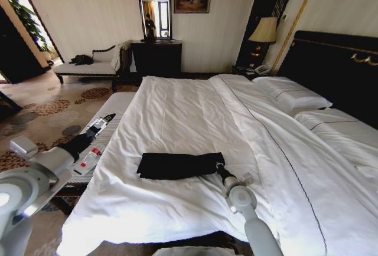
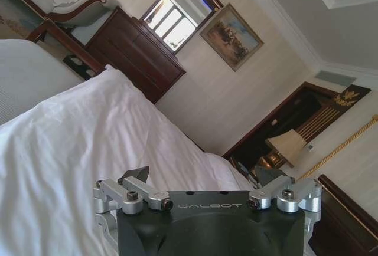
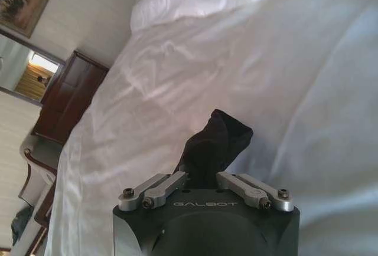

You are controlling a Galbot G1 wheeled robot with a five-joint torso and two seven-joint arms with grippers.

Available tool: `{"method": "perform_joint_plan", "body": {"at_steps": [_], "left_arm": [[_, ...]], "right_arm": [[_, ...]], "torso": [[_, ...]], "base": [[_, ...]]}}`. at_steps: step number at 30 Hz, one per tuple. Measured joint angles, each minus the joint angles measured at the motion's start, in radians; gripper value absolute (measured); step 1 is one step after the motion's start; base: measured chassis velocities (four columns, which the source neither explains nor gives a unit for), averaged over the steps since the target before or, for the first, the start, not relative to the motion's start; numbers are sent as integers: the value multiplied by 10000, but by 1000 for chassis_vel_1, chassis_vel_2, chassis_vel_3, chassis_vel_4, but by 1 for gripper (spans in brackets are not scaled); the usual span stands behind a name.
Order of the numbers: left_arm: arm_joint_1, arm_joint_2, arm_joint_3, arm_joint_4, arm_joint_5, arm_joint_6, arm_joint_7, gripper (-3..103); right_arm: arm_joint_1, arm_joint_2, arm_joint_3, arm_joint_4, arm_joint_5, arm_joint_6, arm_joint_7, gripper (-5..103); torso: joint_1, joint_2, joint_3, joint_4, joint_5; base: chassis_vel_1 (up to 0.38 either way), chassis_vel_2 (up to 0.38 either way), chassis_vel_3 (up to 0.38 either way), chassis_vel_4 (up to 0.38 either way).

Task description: Fold the clothes on the bed.

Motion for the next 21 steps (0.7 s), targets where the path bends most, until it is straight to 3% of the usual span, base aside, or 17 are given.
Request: {"method": "perform_joint_plan", "body": {"at_steps": [2, 6, 10, 15, 16, 17, 21], "left_arm": [[1, -13, 2, 6, 9, 1, 0, 100], [62, -32, -8, -10, 48, 7, 0, 100], [98, -79, -7, -77, 92, 29, -40, 100], [149, -98, 10, -197, 133, 89, -144, 100], [185, -81, -16, -240, 137, 110, -180, 100], [251, -67, -76, -324, 141, 140, -272, 100], [355, -117, -99, -390, 164, 174, -331, 100]], "right_arm": [[-48, -220, 93, 117, 122, -1, 35, 4], [-147, -1690, 358, 190, 408, -2, 53, 4], [197, -2411, 377, 0, 504, -3, 14, 4], [642, -2466, -179, -50, 77, 19, -239, 4], [824, -2497, -653, -50, -371, 156, -535, 4], [1305, -2518, -1876, -153, -1578, 577, -1305, 4], [1770, -2232, -2644, -170, -1808, 683, -1876, 4]], "torso": [[0, 0, 0, -1, -1], [-1, 0, 0, -1, -1], [0, 0, 0, -2, 1], [0, 0, 0, -1, -1], [-1, 0, 0, -1, -1], [-1, 0, 0, 0, -1], [0, 0, 0, 0, -3]], "base": [[0, 0, 0, 0], [0, 0, 0, 0], [0, 0, 0, 0], [0, 0, 0, 0], [0, 0, 0, 0], [0, 0, 0, 0], [0, 0, 0, 0]]}}
